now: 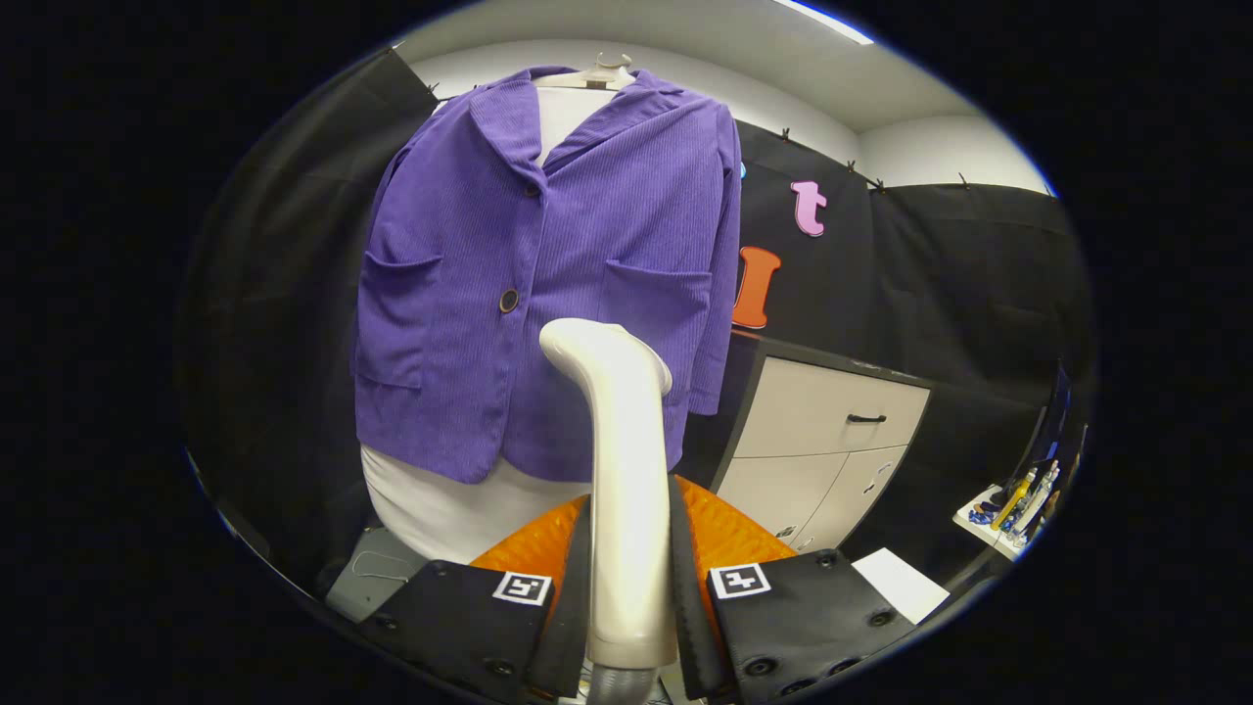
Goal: Iron the clothes twice with a garment steamer, once on the left side and once on the right side.
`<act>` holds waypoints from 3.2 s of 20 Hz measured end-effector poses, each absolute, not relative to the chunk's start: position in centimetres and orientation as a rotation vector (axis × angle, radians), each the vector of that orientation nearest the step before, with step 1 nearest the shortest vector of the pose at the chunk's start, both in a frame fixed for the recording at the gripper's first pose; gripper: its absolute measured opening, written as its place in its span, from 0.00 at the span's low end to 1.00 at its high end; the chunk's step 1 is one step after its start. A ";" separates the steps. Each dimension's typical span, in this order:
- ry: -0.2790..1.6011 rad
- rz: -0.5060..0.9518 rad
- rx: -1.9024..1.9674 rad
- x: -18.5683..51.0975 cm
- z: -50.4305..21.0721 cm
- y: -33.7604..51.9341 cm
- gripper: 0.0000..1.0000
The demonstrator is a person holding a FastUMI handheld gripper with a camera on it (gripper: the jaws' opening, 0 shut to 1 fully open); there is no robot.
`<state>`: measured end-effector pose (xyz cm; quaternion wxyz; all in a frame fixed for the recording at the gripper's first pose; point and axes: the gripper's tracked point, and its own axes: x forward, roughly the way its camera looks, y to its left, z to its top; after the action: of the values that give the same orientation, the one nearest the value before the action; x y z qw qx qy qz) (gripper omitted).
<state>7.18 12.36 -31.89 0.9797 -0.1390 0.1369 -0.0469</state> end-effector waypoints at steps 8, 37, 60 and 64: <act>0.076 -0.014 -0.235 7.8 -20.1 16.9 0.45; -0.072 0.193 -0.247 18.8 -7.0 34.5 0.45; 0.031 0.203 -0.269 15.1 -15.8 32.3 0.45; 0.049 0.206 -0.296 14.2 -17.6 31.9 0.45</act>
<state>14.18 31.90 -17.64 0.9835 -0.1470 0.0244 0.1023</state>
